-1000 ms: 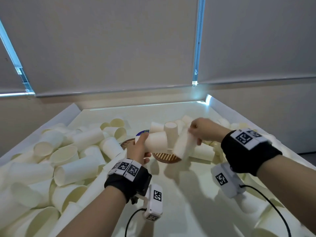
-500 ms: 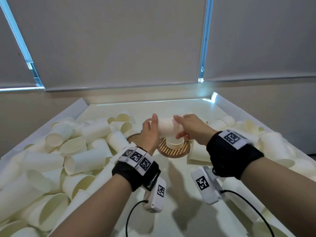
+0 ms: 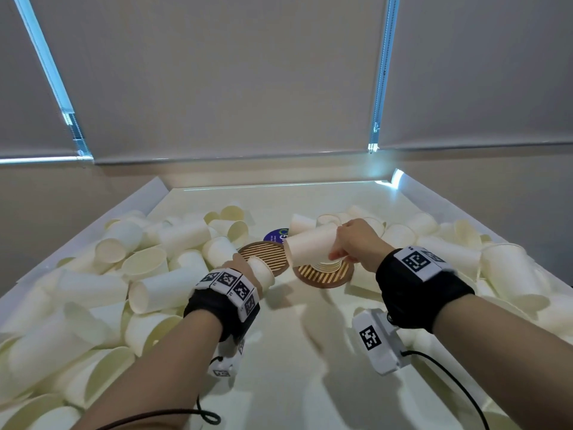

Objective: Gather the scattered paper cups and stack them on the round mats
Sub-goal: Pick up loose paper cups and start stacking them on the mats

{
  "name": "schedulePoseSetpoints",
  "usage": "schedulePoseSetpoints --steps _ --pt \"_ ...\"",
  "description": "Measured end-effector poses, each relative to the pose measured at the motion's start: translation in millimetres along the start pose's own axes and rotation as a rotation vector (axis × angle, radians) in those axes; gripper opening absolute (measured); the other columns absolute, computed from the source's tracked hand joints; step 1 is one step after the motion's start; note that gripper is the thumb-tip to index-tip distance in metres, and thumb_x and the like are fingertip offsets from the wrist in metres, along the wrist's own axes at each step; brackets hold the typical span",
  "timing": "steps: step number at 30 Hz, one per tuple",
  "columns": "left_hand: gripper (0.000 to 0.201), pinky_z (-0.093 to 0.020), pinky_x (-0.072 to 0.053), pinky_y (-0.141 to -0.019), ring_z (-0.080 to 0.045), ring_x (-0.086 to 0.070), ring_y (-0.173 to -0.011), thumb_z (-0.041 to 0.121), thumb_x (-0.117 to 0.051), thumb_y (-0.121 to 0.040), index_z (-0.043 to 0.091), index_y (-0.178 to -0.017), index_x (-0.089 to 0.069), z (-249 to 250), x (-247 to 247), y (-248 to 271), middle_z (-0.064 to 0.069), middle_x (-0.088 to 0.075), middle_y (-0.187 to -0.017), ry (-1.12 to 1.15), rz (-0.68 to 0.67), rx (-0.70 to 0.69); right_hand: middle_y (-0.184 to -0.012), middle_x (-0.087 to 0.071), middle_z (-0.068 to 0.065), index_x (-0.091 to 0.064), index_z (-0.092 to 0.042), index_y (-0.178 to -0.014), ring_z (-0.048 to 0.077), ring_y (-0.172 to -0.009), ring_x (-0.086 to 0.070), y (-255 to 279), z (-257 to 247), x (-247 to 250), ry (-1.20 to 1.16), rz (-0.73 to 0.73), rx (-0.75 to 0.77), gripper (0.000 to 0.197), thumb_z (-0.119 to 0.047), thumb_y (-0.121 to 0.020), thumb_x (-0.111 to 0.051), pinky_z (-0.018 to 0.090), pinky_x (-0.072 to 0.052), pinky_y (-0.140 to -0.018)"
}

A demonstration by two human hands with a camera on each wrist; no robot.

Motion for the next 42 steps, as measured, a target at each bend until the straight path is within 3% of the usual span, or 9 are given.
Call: schedulePoseSetpoints --steps 3,7,12,16,19,23,28,33,42 --pt "0.065 -0.033 -0.046 -0.087 -0.026 -0.057 -0.110 0.025 -0.074 -0.074 0.010 -0.128 -0.042 6.4 14.3 0.8 -0.007 -0.057 -0.117 0.009 -0.026 -0.041 -0.064 -0.049 0.011 -0.045 -0.005 -0.100 0.007 -0.019 -0.045 -3.1 2.7 9.8 -0.055 0.052 -0.004 0.015 0.006 -0.090 -0.039 0.010 -0.025 -0.027" --pt "0.065 -0.028 -0.044 -0.078 -0.021 -0.054 -0.094 0.025 -0.080 -0.068 0.016 -0.126 -0.050 9.1 39.0 -0.6 -0.002 -0.055 -0.102 0.236 -0.115 -0.110 -0.062 -0.056 0.014 -0.048 0.003 -0.109 0.030 -0.054 -0.059 -13.7 15.5 15.5 -0.141 0.108 -0.056 0.024 0.002 -0.090 -0.034 0.025 -0.033 -0.046" --pt "0.063 -0.030 -0.051 -0.076 -0.020 -0.058 -0.098 0.024 -0.082 -0.068 0.026 -0.125 -0.055 24.4 61.8 7.4 0.001 -0.059 -0.110 0.495 -0.222 -0.230 -0.042 -0.055 0.010 -0.046 0.001 -0.108 0.013 -0.025 -0.051 -16.4 22.3 8.6 -0.189 0.065 -0.076 0.022 0.005 -0.089 -0.035 0.015 -0.032 -0.032" --pt "0.055 -0.039 -0.054 -0.086 -0.020 -0.064 -0.098 0.027 -0.085 -0.064 0.032 -0.115 -0.064 30.9 70.5 8.6 0.004 -0.065 -0.105 0.619 -0.236 -0.264 -0.056 -0.051 0.010 -0.047 -0.004 -0.083 0.007 -0.029 -0.050 -16.0 16.7 13.7 -0.215 0.022 -0.061 0.019 0.009 -0.091 -0.037 0.012 -0.036 -0.029" --pt "0.048 -0.033 -0.054 -0.070 -0.019 -0.063 -0.093 0.024 -0.085 -0.063 0.030 -0.108 -0.068 34.8 75.2 9.6 0.005 -0.064 -0.102 0.711 -0.262 -0.268 -0.035 -0.051 0.004 -0.048 -0.007 -0.085 0.005 -0.023 -0.045 -16.3 15.5 19.4 -0.263 0.055 -0.071 0.025 0.010 -0.091 -0.030 0.010 -0.032 -0.028" --pt "0.042 -0.027 -0.048 -0.061 -0.018 -0.061 -0.088 0.033 -0.082 -0.067 0.026 -0.105 -0.065 50.6 73.2 13.3 -0.001 -0.065 -0.099 0.717 -0.260 -0.290 -0.062 -0.048 0.009 -0.059 -0.007 -0.102 0.007 -0.023 -0.044 -8.7 6.0 1.0 -0.515 0.028 -0.056 0.039 0.005 -0.088 -0.025 0.012 -0.032 -0.030" --pt "0.066 -0.037 -0.058 -0.075 -0.021 -0.062 -0.090 0.034 -0.084 -0.064 0.015 -0.112 -0.044 60.5 69.0 4.8 -0.004 -0.056 -0.106 1.051 -0.001 -0.193 -0.071 -0.049 0.013 -0.051 -0.008 -0.097 0.016 -0.033 -0.048 7.3 -10.4 -27.8 -0.521 -0.149 -0.091 0.016 -0.004 -0.093 -0.036 0.017 -0.040 -0.039" --pt "0.071 -0.031 -0.056 -0.070 -0.022 -0.062 -0.095 0.035 -0.084 -0.061 0.019 -0.116 -0.042 42.5 46.0 -15.9 -0.004 -0.055 -0.115 1.262 0.102 -0.010 -0.083 -0.054 0.005 -0.051 -0.007 -0.107 0.013 -0.054 -0.053 13.1 -11.1 -23.4 -0.138 -0.355 -0.001 0.017 -0.018 -0.099 -0.041 0.022 -0.047 -0.049" --pt "0.061 -0.036 -0.045 -0.091 -0.033 -0.053 -0.112 0.027 -0.077 -0.072 0.013 -0.125 -0.048 36.7 54.3 -56.2 -0.014 -0.054 -0.124 0.650 0.352 -0.072 -0.101 -0.064 0.000 -0.059 -0.015 -0.119 0.015 -0.090 -0.061 0.0 21.4 -1.6 0.513 -0.421 0.094 0.040 -0.029 -0.082 -0.069 0.022 -0.050 -0.067"
Point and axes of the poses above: each hand's wrist, its own y-axis away from the middle knuckle, its own x-axis out of the back of the hand, z = x × y, the point moved 6 cm from there along -y, towards the middle knuckle
